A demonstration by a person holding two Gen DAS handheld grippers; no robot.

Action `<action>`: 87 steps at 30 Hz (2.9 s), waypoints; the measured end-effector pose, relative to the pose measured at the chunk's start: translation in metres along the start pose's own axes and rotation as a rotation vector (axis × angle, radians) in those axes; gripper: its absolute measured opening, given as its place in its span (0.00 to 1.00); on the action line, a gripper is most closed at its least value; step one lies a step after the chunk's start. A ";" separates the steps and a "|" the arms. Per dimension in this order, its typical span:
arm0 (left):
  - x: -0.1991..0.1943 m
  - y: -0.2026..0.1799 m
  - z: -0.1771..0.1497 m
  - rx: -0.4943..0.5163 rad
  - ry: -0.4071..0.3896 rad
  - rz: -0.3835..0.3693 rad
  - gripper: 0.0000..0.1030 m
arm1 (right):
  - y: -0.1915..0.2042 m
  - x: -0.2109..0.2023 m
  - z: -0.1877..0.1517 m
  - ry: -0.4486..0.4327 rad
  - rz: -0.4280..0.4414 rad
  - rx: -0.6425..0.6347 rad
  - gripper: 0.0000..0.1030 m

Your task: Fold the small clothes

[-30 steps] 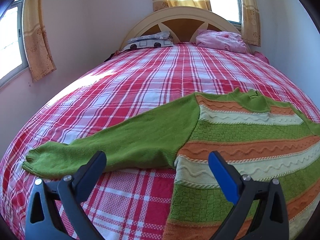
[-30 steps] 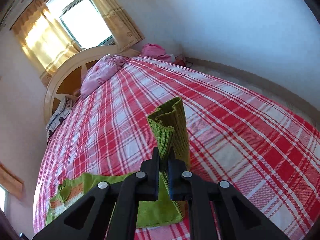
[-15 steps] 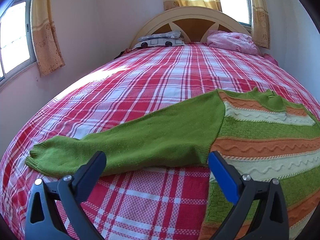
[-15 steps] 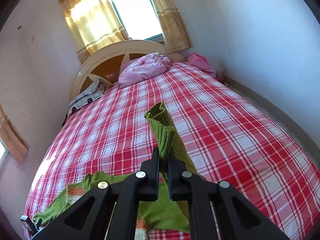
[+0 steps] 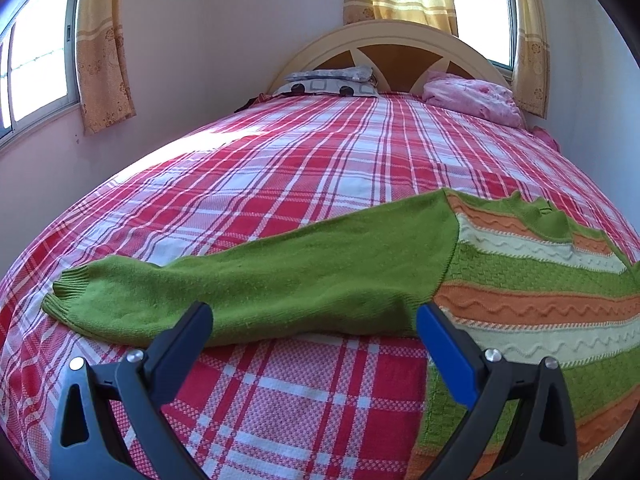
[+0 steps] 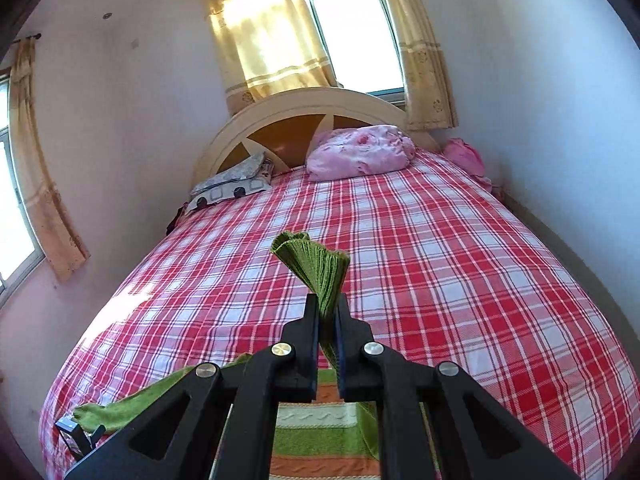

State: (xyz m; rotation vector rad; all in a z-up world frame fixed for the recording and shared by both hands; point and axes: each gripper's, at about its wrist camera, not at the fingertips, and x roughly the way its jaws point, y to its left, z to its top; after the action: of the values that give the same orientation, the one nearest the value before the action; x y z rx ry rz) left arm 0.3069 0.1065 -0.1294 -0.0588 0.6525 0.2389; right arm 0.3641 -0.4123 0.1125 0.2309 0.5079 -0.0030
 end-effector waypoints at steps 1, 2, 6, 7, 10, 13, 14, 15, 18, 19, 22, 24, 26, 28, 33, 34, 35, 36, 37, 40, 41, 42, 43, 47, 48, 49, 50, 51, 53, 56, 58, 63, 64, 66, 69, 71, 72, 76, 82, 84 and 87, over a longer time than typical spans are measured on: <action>0.000 0.001 0.000 -0.006 0.000 -0.003 1.00 | 0.009 0.001 0.001 -0.003 0.014 -0.006 0.06; 0.000 0.002 0.000 -0.012 -0.001 -0.006 1.00 | 0.019 0.003 0.002 -0.007 0.029 -0.012 0.06; 0.000 0.004 -0.001 -0.024 -0.003 -0.011 1.00 | 0.056 0.011 0.001 -0.009 0.090 -0.037 0.06; 0.000 0.004 -0.002 -0.025 -0.006 -0.012 1.00 | 0.065 0.012 0.000 -0.009 0.102 -0.045 0.06; -0.001 0.005 -0.003 -0.025 -0.013 -0.014 1.00 | 0.093 0.022 -0.004 -0.001 0.144 -0.065 0.06; 0.000 0.005 -0.003 -0.027 -0.011 -0.013 1.00 | 0.121 0.038 -0.015 0.020 0.190 -0.079 0.06; 0.000 0.005 -0.003 -0.029 -0.010 -0.013 1.00 | 0.129 0.044 -0.018 0.027 0.201 -0.085 0.06; 0.000 0.005 -0.003 -0.030 -0.009 -0.012 1.00 | 0.138 0.052 -0.023 0.037 0.212 -0.093 0.06; 0.000 0.006 -0.004 -0.037 -0.008 -0.003 1.00 | 0.164 0.075 -0.047 0.083 0.261 -0.094 0.06; 0.000 0.007 -0.004 -0.039 -0.008 0.000 1.00 | 0.172 0.084 -0.058 0.103 0.274 -0.098 0.06; 0.000 0.009 -0.005 -0.049 -0.010 0.002 1.00 | 0.198 0.114 -0.101 0.167 0.289 -0.130 0.06; 0.000 0.011 -0.005 -0.057 -0.008 0.009 1.00 | 0.212 0.134 -0.135 0.222 0.295 -0.148 0.06; 0.000 0.010 -0.006 -0.058 -0.006 0.026 1.00 | 0.220 0.150 -0.169 0.264 0.288 -0.184 0.06; -0.001 0.008 -0.006 -0.051 -0.013 0.051 1.00 | 0.227 0.163 -0.201 0.304 0.286 -0.204 0.06; -0.001 0.005 -0.007 -0.027 -0.013 0.052 1.00 | 0.224 0.178 -0.244 0.415 0.338 -0.219 0.13; 0.000 0.005 -0.007 -0.021 -0.004 0.037 1.00 | 0.220 0.176 -0.247 0.434 0.339 -0.218 0.20; 0.001 0.003 -0.007 -0.011 0.007 0.019 1.00 | 0.215 0.171 -0.248 0.445 0.343 -0.213 0.44; 0.001 0.002 -0.007 0.000 0.016 0.005 1.00 | 0.210 0.164 -0.247 0.442 0.352 -0.205 0.58; 0.001 0.000 -0.007 0.014 0.025 -0.017 1.00 | 0.202 0.153 -0.246 0.432 0.354 -0.196 0.58; -0.005 -0.007 -0.005 0.052 0.039 -0.051 1.00 | 0.178 0.122 -0.242 0.412 0.316 -0.203 0.58; -0.009 -0.011 -0.003 0.061 0.042 -0.084 1.00 | 0.171 0.112 -0.242 0.402 0.297 -0.205 0.58; -0.013 -0.015 0.000 0.072 0.041 -0.110 1.00 | 0.164 0.104 -0.241 0.389 0.279 -0.208 0.58; -0.017 -0.021 0.003 0.091 0.037 -0.125 1.00 | 0.155 0.096 -0.241 0.372 0.257 -0.214 0.58; -0.025 -0.053 0.019 0.183 0.029 -0.192 0.92 | 0.120 0.074 -0.250 0.282 0.121 -0.245 0.58; -0.021 -0.060 0.023 0.192 0.045 -0.204 0.89 | 0.111 0.073 -0.252 0.269 0.103 -0.231 0.58; -0.014 -0.066 0.026 0.194 0.062 -0.210 0.83 | 0.102 0.070 -0.255 0.257 0.090 -0.208 0.58; -0.005 -0.072 0.029 0.191 0.086 -0.221 0.78 | 0.094 0.067 -0.259 0.244 0.081 -0.183 0.58; 0.003 -0.076 0.030 0.182 0.113 -0.233 0.75 | 0.088 0.065 -0.264 0.232 0.076 -0.165 0.58; 0.020 -0.081 0.030 0.158 0.162 -0.249 0.67 | 0.079 0.063 -0.271 0.231 0.086 -0.134 0.59; 0.034 -0.090 0.024 0.136 0.209 -0.266 0.59 | 0.072 0.059 -0.270 0.201 0.107 -0.098 0.62; 0.042 -0.095 0.022 0.116 0.231 -0.282 0.59 | 0.074 0.060 -0.271 0.194 0.103 -0.103 0.62; 0.049 -0.109 0.018 0.122 0.237 -0.290 0.45 | 0.084 0.058 -0.277 0.186 0.103 -0.149 0.62; 0.048 -0.112 0.017 0.132 0.226 -0.284 0.41 | 0.085 0.057 -0.277 0.181 0.101 -0.153 0.62; 0.048 -0.112 0.018 0.134 0.221 -0.283 0.27 | 0.084 0.056 -0.278 0.178 0.097 -0.153 0.63; 0.047 -0.107 0.020 0.129 0.212 -0.298 0.07 | 0.083 0.058 -0.278 0.186 0.093 -0.147 0.63; 0.042 -0.104 0.023 0.129 0.200 -0.314 0.05 | 0.084 0.058 -0.278 0.185 0.088 -0.144 0.63; 0.040 -0.102 0.025 0.124 0.196 -0.315 0.04 | 0.084 0.058 -0.278 0.182 0.087 -0.144 0.63; 0.028 -0.085 0.038 0.086 0.158 -0.317 0.01 | 0.083 0.058 -0.280 0.181 0.083 -0.139 0.63; 0.033 -0.070 0.037 0.065 0.159 -0.296 0.01 | 0.081 0.061 -0.280 0.192 0.075 -0.119 0.63; 0.037 -0.071 0.032 0.035 0.184 -0.311 0.04 | 0.080 0.063 -0.280 0.195 0.065 -0.117 0.63; 0.042 -0.075 0.030 0.019 0.214 -0.343 0.53 | 0.083 0.065 -0.281 0.203 0.060 -0.123 0.64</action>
State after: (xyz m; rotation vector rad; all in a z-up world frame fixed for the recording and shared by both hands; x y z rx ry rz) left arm 0.3752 0.0460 -0.1326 -0.1786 0.8447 -0.1065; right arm 0.2902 -0.2666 -0.1389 0.1260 0.7004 0.1108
